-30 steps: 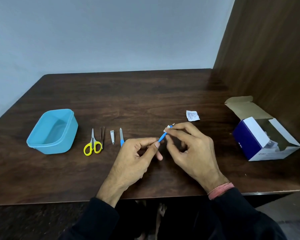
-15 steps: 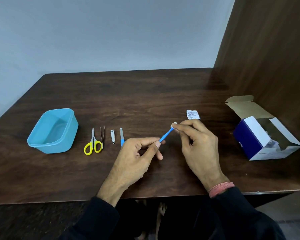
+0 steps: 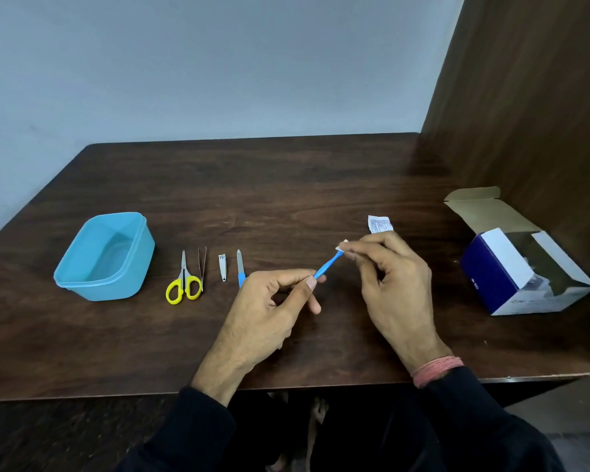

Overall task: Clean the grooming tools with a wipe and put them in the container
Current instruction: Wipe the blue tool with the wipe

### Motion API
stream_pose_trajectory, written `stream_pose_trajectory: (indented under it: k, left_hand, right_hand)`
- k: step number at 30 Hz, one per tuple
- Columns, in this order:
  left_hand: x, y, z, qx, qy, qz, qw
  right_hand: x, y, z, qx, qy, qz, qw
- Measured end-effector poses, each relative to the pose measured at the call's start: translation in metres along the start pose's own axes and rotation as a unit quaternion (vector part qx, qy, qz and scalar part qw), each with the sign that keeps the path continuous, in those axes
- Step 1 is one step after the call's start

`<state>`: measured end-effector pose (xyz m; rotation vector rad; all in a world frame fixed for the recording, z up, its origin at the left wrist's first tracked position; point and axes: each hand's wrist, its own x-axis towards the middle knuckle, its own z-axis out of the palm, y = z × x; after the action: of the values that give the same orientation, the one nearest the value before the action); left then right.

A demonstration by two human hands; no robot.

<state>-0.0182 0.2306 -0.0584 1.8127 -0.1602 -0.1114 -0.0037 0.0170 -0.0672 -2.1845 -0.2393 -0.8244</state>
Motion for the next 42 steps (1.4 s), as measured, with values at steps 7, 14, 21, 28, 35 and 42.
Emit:
stream_pose_trajectory:
  k: [7,14,21,28,35,42]
  left_hand:
    - [-0.0004,-0.0001,-0.0001,-0.004,-0.003,0.000,1.000]
    - [-0.0003,-0.0009,-0.0004,0.006,0.000,0.000,1.000]
    - [-0.0001,-0.0012,-0.0001,0.001,-0.001,0.003,1.000]
    - [0.0001,-0.0019,-0.0003,-0.011,-0.002,-0.002,1.000]
    - [0.0007,-0.0018,-0.0013,-0.016,-0.002,0.000,1.000]
    - [0.0012,-0.0024,-0.0011,-0.022,-0.004,-0.003,1.000]
  right_hand:
    - [0.0000,0.0004,-0.0013,0.009,0.006,0.000,1.000]
    - [0.0000,0.0011,0.0007,0.013,-0.005,0.001,1.000]
    - [-0.0002,-0.0002,0.0001,0.026,-0.013,-0.013,0.999]
    - [0.0017,-0.0022,-0.0015,0.062,-0.037,-0.007,0.997]
    - [0.0026,0.0001,0.0003,0.031,-0.059,-0.014,0.998]
    - [0.0012,-0.0028,-0.0016,0.065,-0.091,-0.030,0.993]
